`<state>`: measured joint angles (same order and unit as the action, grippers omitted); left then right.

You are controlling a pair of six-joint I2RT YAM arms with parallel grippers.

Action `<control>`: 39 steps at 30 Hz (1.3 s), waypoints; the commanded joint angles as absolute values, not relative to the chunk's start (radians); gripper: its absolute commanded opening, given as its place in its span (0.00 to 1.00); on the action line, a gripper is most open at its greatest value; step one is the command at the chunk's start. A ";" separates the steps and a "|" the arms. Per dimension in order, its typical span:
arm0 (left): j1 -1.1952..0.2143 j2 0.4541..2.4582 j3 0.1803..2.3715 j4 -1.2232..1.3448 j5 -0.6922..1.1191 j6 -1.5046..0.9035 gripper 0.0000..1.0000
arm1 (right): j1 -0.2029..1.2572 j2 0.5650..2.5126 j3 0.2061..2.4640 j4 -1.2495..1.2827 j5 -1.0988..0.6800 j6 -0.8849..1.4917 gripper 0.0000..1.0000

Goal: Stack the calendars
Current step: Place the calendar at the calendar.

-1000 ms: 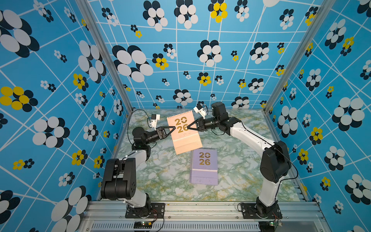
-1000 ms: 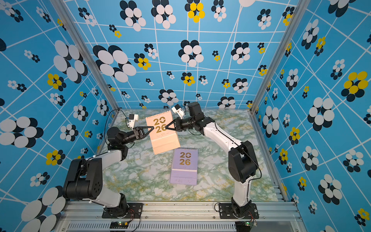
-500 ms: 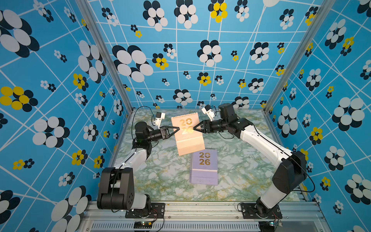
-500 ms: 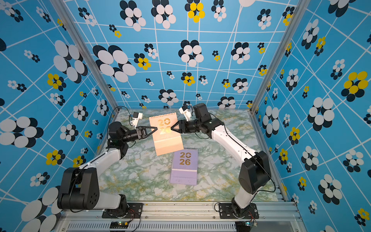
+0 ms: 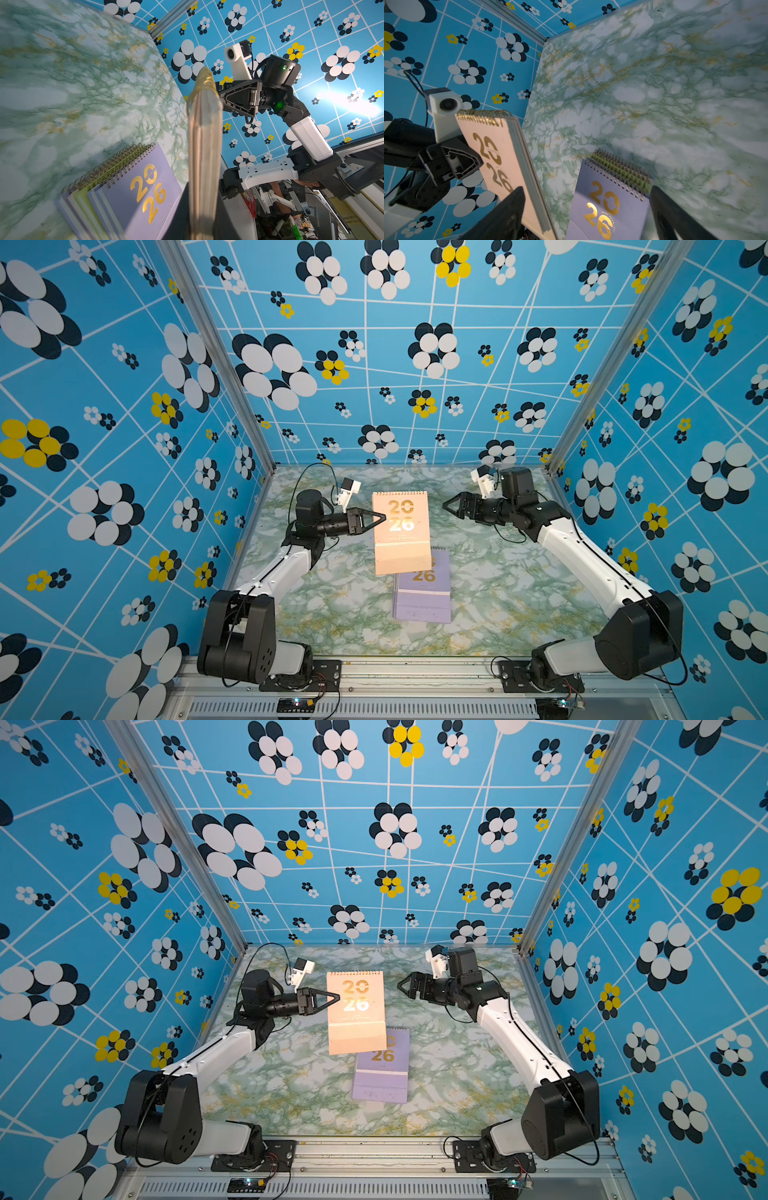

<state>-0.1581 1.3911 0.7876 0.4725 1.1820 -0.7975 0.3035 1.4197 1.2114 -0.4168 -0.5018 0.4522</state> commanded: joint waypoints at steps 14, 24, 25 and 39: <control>-0.354 1.414 0.709 0.425 1.106 -0.764 0.00 | 0.296 1.305 1.004 -0.411 -0.487 0.468 0.99; -0.428 1.493 0.626 0.642 1.026 -0.865 0.00 | 0.337 1.236 0.883 -0.381 -0.457 0.529 0.99; -0.430 1.499 0.622 0.660 1.024 -0.874 0.00 | 0.352 1.234 0.881 -0.386 -0.445 0.530 0.99; -0.430 1.618 0.582 0.828 1.049 -0.940 0.00 | 0.471 1.247 0.831 -0.327 -0.366 0.608 0.99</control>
<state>-0.4259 1.6100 0.5938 0.7288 1.0134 -0.9169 0.4591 1.2480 0.8417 -0.3504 -0.4007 0.5812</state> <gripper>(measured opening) 0.149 0.991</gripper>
